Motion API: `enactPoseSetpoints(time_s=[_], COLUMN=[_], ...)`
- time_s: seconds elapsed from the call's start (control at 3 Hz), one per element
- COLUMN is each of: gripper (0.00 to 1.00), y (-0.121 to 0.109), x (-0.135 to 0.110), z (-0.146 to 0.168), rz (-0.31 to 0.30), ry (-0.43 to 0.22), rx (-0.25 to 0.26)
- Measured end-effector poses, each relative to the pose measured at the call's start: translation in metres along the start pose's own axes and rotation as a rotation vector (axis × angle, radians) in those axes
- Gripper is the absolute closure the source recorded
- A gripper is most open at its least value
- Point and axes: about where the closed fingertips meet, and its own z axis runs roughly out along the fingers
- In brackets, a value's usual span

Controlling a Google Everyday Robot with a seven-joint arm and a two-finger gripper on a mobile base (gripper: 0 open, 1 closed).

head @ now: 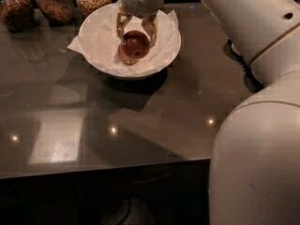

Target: Pick apple from white bowl

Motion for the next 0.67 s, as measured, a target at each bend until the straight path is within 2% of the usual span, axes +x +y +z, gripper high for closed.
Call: enactPoseSetpoints(time_s=[0.67], gripper=[1.00], y=[-0.009], x=[0.010], z=[-0.028], rz=[0.068], ry=[-0.019], rx=[0.086])
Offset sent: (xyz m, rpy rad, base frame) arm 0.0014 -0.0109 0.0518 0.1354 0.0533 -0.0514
